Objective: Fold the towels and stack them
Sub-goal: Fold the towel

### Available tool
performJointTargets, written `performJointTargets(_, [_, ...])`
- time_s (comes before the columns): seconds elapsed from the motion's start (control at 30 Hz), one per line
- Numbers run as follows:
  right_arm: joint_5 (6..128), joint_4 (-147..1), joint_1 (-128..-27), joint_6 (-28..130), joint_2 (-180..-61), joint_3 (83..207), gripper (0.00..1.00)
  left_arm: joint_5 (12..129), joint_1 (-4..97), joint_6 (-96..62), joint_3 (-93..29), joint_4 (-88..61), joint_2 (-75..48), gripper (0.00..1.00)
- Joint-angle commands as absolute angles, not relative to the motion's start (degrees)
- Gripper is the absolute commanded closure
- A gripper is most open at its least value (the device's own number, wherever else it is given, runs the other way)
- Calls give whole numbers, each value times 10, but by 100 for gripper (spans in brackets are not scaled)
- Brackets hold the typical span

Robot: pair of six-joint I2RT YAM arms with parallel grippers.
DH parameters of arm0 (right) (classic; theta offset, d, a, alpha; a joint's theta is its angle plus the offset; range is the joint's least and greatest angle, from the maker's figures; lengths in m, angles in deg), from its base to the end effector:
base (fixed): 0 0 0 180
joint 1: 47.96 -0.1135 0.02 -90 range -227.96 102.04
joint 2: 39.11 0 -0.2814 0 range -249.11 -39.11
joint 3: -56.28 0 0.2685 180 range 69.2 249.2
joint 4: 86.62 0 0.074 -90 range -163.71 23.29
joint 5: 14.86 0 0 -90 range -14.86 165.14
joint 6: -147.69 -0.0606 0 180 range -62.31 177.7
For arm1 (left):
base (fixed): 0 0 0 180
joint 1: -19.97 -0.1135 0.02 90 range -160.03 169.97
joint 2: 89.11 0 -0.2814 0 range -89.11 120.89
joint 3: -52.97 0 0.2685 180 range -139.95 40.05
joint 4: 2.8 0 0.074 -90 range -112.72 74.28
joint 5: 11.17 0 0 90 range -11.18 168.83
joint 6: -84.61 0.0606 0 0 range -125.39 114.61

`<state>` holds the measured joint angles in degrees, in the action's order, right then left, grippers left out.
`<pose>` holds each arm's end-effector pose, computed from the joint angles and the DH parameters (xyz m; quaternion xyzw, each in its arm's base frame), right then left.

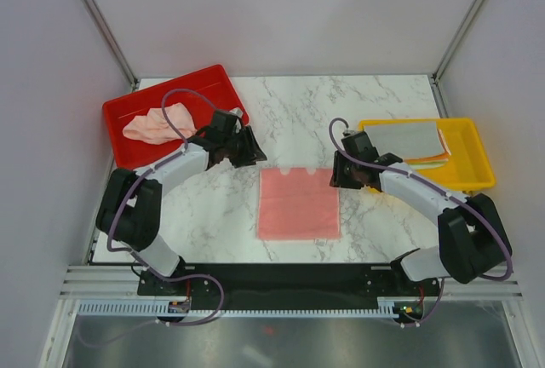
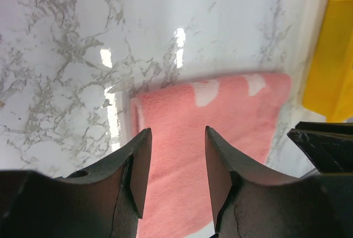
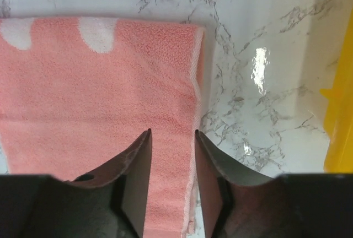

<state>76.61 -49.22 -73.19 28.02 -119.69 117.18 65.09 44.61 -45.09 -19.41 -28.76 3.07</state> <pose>0.2720 0.1264 0.1877 0.0408 0.9581 0.1197 0.2571 0.3358 -0.1699 0.2086 -0.0759 0.9177 -0.2928 0.2574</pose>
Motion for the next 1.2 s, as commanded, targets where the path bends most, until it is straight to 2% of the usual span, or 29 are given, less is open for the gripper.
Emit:
performJointTargets(0.0, [752, -485, -731, 276, -1177, 1150, 54, 674, 452, -418, -199, -322, 63, 49])
performJointTargets(0.3, [714, -394, -748, 176, -1051, 1070, 53, 659, 452, -411, -226, -315, 149, 54])
performJointTargets(0.5, [672, -426, -777, 129, -994, 997, 55, 650, 453, -412, -220, -302, 156, 61])
performJointTargets(0.73, [678, -494, -791, 124, -979, 934, 57, 635, 453, -414, -215, -296, 159, 63])
performJointTargets(0.87, [686, -505, -792, 131, -976, 913, 70, 629, 453, -416, -215, -294, 155, 59])
performJointTargets(0.97, [692, -506, -792, 137, -969, 901, 88, 625, 452, -413, -217, -293, 151, 55])
performJointTargets(1.0, [696, -506, -792, 138, -965, 899, 98, 625, 452, -412, -218, -292, 153, 53])
performJointTargets(1.1, [704, -501, -792, 143, -953, 891, 100, 627, 452, -409, -223, -293, 159, 54])
performJointTargets(1.17, [711, -490, -792, 146, -944, 890, 100, 632, 451, -406, -229, -293, 165, 65])
